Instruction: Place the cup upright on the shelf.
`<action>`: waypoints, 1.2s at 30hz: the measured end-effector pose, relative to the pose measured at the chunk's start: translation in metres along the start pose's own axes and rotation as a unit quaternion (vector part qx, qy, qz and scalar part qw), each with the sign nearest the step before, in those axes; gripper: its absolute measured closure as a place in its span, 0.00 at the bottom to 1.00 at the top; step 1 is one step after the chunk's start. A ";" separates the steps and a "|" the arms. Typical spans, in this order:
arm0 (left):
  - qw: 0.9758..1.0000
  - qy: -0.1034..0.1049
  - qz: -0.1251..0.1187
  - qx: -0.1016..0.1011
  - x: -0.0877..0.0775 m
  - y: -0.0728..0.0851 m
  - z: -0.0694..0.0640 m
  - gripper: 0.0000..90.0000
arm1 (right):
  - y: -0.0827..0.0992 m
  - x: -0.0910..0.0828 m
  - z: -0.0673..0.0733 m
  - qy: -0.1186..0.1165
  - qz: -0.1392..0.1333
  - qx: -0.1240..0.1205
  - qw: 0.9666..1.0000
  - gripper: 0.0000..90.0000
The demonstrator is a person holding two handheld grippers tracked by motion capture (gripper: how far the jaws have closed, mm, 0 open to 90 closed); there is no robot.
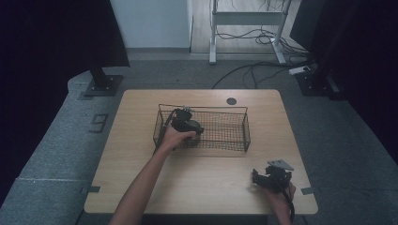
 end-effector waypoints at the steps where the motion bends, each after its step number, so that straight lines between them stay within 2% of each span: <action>1: 1.000 -0.002 -0.006 0.001 -0.003 -0.001 0.000 0.14 | 0.000 0.000 0.000 0.000 0.000 0.000 1.000 0.09; 10: 0.999 0.005 -0.043 0.013 -0.023 -0.009 -0.005 0.11 | 0.000 0.000 0.000 0.000 0.000 0.000 1.000 0.09; 11: 0.998 0.009 -0.054 0.016 -0.030 -0.010 -0.007 0.11 | 0.000 0.000 0.000 0.000 0.000 0.000 1.000 0.09; 13: 0.998 0.010 -0.058 0.019 -0.034 -0.011 -0.008 0.11 | 0.000 0.000 0.000 0.000 0.000 0.000 1.000 0.09; 15: 0.997 0.019 -0.073 0.027 -0.045 -0.010 -0.013 0.11 | 0.000 0.000 0.000 0.000 0.000 0.000 1.000 0.09; 19: 0.996 0.022 -0.082 0.033 -0.056 -0.007 -0.016 0.11 | 0.000 0.000 0.000 0.000 0.000 0.000 1.000 0.09; 20: 0.995 0.023 -0.089 0.039 -0.063 -0.004 -0.017 0.11 | 0.000 0.000 0.000 0.000 0.000 0.000 1.000 0.09; 24: 0.994 0.024 -0.098 0.049 -0.076 0.001 -0.022 0.11 | 0.000 0.000 0.000 0.000 0.000 0.000 1.000 0.09; 26: 0.992 0.029 -0.108 0.057 -0.085 0.007 -0.027 0.11 | 0.000 0.000 0.000 0.000 0.000 0.000 1.000 0.09; 29: 0.991 0.030 -0.113 0.060 -0.090 0.013 -0.028 0.11 | 0.000 0.000 0.000 0.000 0.000 0.000 1.000 0.09; 34: 0.991 0.037 -0.117 0.062 -0.097 0.034 -0.031 0.12 | 0.000 0.000 0.000 0.000 0.000 0.000 1.000 0.09; 35: 0.990 0.027 -0.120 0.067 -0.100 0.041 -0.031 0.13 | 0.000 0.000 0.000 0.000 0.001 0.000 1.000 0.09; 36: 0.990 0.027 -0.120 0.067 -0.100 0.041 -0.031 0.13 | 0.000 0.000 0.000 0.000 0.001 0.000 1.000 0.09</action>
Point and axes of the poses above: each handheld gripper's, and its own axes: x roughly forward along the jaws, y roughly out of its underside, z roughly to its left, the point moved 7 cm from there along x, roughly forward along the jaws, and after that the axes turned 9 degrees about y, right-handed, at the moved point
